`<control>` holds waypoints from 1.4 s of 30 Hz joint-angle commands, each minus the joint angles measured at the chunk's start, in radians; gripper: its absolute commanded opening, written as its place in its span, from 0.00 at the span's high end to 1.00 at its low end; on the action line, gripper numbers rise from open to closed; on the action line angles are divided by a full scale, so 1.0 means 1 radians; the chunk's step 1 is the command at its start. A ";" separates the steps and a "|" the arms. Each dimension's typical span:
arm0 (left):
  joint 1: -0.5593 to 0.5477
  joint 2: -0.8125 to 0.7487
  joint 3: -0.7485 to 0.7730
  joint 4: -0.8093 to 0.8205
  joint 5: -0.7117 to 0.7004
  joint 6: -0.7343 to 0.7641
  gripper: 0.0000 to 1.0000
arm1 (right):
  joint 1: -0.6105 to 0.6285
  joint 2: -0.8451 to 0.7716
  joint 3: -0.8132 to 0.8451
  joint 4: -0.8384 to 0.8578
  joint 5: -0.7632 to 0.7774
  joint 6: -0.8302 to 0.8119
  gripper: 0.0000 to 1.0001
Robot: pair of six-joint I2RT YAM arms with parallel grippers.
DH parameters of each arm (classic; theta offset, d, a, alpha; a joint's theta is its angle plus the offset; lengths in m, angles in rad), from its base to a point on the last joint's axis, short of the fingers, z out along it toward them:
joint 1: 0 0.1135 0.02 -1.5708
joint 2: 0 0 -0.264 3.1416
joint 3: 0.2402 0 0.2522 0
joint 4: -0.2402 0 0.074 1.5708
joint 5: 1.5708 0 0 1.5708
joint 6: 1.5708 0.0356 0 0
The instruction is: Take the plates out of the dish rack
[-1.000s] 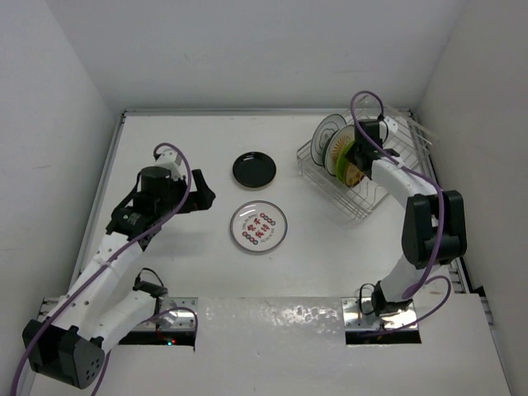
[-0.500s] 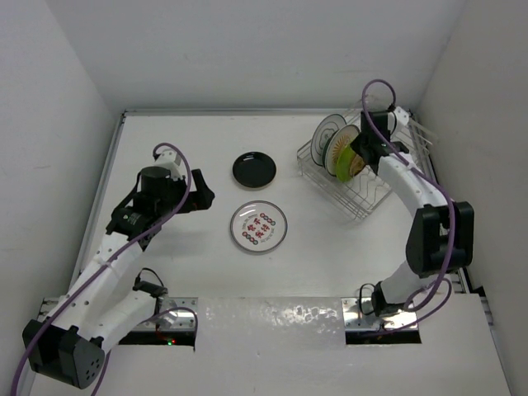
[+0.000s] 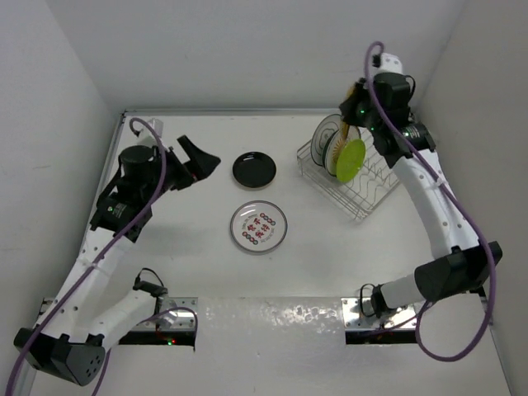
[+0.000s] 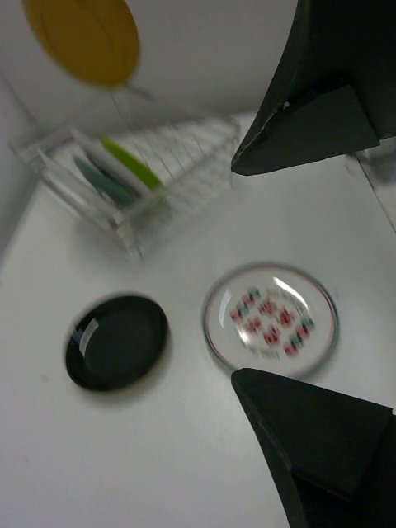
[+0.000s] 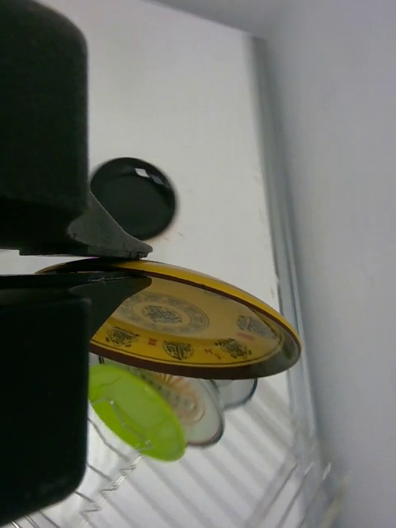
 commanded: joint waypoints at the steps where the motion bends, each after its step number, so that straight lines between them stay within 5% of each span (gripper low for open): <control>1: -0.002 -0.015 0.067 0.173 0.133 -0.259 0.00 | 0.167 0.003 0.120 -0.193 -0.112 -0.405 1.00; 6: -0.004 0.033 0.018 0.305 0.273 -0.421 0.01 | 0.372 -0.044 0.059 -0.306 -0.213 -0.750 1.00; 11: -0.004 0.048 -0.081 0.366 0.280 -0.476 0.01 | 0.708 -0.043 -0.012 -0.370 0.079 -1.044 1.00; 20: -0.011 0.073 -0.180 0.382 0.310 -0.484 0.09 | 0.943 0.026 -0.044 -0.199 0.239 -1.154 1.00; 27: -0.014 0.096 -0.200 0.410 0.313 -0.483 0.57 | 1.012 0.117 -0.039 -0.096 0.264 -1.175 1.00; 28: -0.014 0.102 -0.200 0.414 0.313 -0.480 0.79 | 1.014 0.120 -0.050 -0.082 0.262 -1.171 1.00; 29: -0.014 0.116 -0.198 0.416 0.305 -0.475 0.87 | 1.014 0.121 -0.062 -0.067 0.273 -1.169 1.00; 30: -0.014 0.123 -0.195 0.408 0.294 -0.457 1.00 | 1.014 0.121 -0.074 -0.023 0.290 -1.163 0.89; 31: -0.013 0.128 -0.189 0.403 0.281 -0.444 1.00 | 1.014 0.117 -0.108 -0.003 0.310 -1.146 0.64; 32: -0.014 0.142 -0.188 0.403 0.226 -0.429 1.00 | 1.014 0.111 -0.134 0.039 0.349 -1.132 0.02; 37: -0.010 0.267 -0.131 0.403 -0.009 -0.302 1.00 | 0.966 -0.051 -0.358 0.218 0.462 -0.903 0.01; 42: -0.010 0.493 -0.030 0.503 -0.203 -0.236 1.00 | 0.811 -0.248 -0.478 0.206 0.472 -0.599 0.01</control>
